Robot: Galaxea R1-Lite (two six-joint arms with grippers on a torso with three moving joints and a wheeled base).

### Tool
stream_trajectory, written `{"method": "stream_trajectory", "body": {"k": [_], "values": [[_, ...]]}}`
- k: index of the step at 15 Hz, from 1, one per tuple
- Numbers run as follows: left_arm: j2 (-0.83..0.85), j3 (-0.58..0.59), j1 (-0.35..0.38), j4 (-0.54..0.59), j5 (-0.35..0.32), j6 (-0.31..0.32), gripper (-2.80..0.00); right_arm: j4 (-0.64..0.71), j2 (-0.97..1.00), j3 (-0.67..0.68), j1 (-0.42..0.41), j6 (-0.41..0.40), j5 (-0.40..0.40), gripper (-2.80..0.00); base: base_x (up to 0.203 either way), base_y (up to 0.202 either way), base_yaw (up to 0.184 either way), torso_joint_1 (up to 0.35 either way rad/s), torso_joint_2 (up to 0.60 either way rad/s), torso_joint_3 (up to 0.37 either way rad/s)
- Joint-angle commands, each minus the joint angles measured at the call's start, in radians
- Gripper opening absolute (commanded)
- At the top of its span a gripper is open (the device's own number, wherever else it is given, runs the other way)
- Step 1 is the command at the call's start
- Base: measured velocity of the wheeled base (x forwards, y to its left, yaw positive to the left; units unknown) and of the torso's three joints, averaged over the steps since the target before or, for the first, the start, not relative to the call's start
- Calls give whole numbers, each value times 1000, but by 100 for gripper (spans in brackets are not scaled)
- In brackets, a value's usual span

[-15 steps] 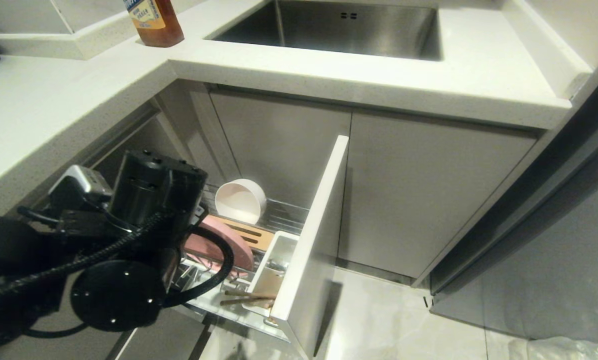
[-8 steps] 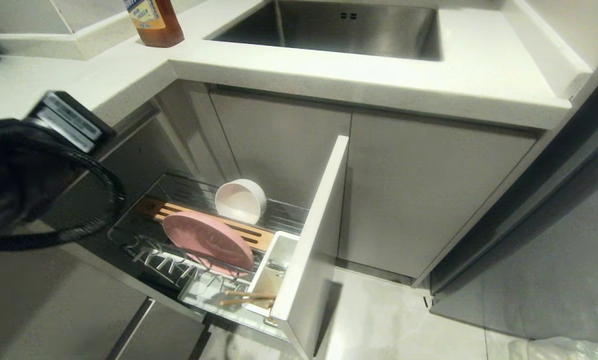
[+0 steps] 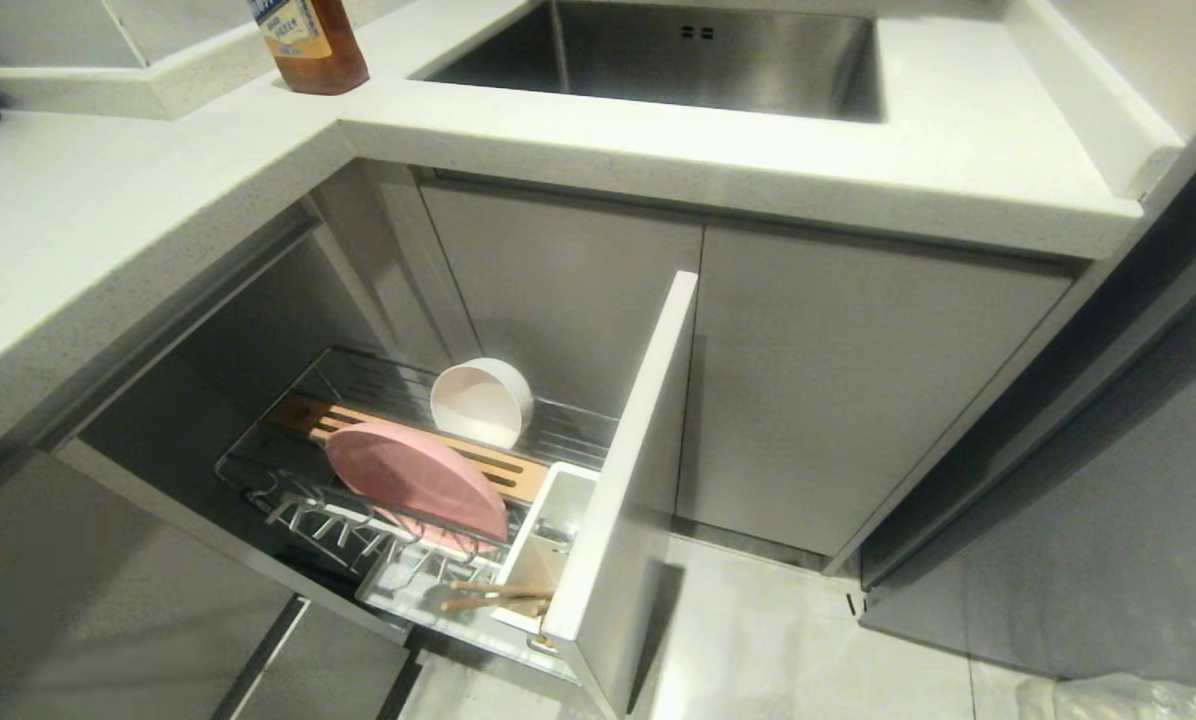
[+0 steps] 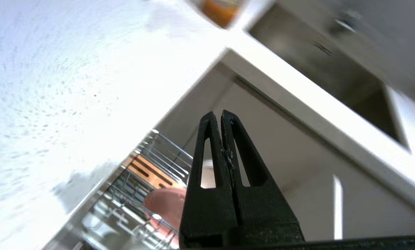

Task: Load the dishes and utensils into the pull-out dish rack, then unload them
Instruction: Take the plate out of the cupboard

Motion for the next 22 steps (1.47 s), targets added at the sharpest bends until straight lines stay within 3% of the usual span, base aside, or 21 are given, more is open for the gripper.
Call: {"method": "stream_trajectory", "body": {"k": [1,4,7,10,14,18,19,20,22], "values": [[-189,77,78,0,-173,43,-280,0,0,0,0,0,0,-280,0,0,0,0,0,0],[-410,280,131,0,-316,127,-280,0,0,0,0,0,0,-280,0,0,0,0,0,0],[-557,461,209,0,-384,159,-280,0,0,0,0,0,0,-280,0,0,0,0,0,0],[-702,619,229,-2,-403,171,-280,0,0,0,0,0,0,-280,0,0,0,0,0,0],[-792,837,232,-29,-431,282,-280,0,0,0,0,0,0,-280,0,0,0,0,0,0],[-797,1064,232,-203,-424,363,-280,0,0,0,0,0,0,-280,0,0,0,0,0,0],[-797,1078,232,-244,-406,364,-280,0,0,0,0,0,0,-280,0,0,0,0,0,0],[-797,1081,232,-207,-390,355,-280,0,0,0,0,0,0,-280,0,0,0,0,0,0],[-797,1083,232,-189,-344,251,-280,0,0,0,0,0,0,-280,0,0,0,0,0,0]]}}
